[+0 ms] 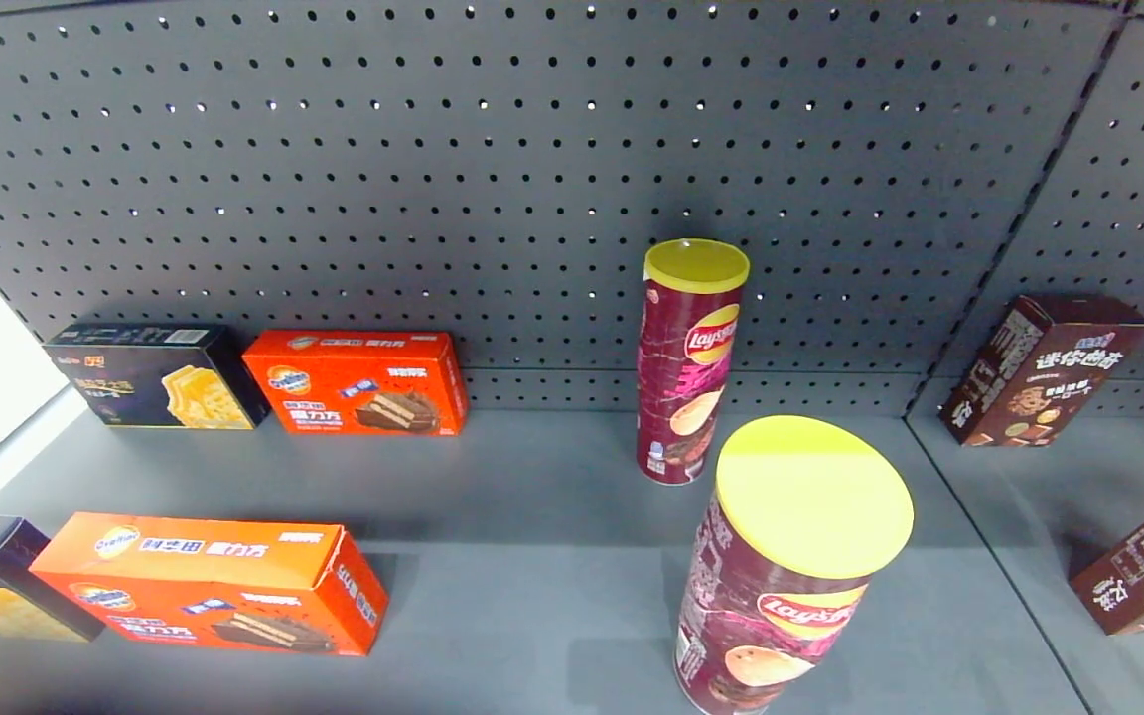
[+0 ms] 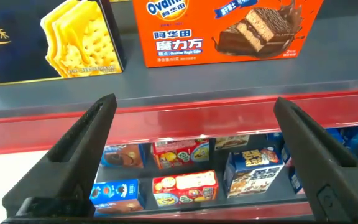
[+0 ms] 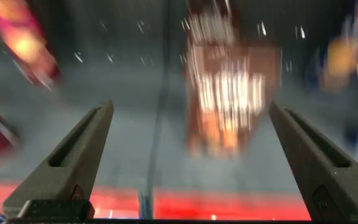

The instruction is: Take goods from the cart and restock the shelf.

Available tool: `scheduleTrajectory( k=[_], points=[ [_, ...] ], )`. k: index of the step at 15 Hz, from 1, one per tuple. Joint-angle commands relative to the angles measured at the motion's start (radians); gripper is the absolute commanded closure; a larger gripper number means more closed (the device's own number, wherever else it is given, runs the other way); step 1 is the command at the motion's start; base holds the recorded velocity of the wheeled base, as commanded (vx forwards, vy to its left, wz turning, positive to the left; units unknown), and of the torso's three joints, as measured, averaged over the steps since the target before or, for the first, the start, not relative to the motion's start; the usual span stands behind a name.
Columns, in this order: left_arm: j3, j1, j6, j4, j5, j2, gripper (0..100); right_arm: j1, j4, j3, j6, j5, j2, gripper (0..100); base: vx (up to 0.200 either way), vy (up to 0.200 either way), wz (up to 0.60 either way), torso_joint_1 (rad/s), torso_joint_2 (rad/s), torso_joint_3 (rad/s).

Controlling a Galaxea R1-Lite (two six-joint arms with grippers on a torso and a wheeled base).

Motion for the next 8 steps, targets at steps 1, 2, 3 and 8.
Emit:
scheduleTrajectory(
  k=[1,2,3,8],
  points=[
    [0.000,0.000,0.000,0.000,0.000,0.003,0,0.095,0.006,-0.279,-0.061,0.084,0.379,0,0.000,0.000,0.00,0.000,0.00,0.000],
    [0.000,0.000,0.000,0.000,0.000,0.003,0,0.121,0.006,-0.305,-0.076,0.095,0.416,0,0.000,0.000,0.00,0.000,0.00,0.000],
    [0.000,0.000,0.000,0.000,0.000,0.003,0,0.193,0.006,-0.338,-0.110,0.101,0.483,0,0.000,0.000,0.00,0.000,0.00,0.000],
    [0.000,0.000,0.000,0.000,0.000,0.003,0,0.429,-0.041,-0.397,-0.115,0.101,0.704,0,0.000,0.000,0.00,0.000,0.00,0.000]
  ],
)
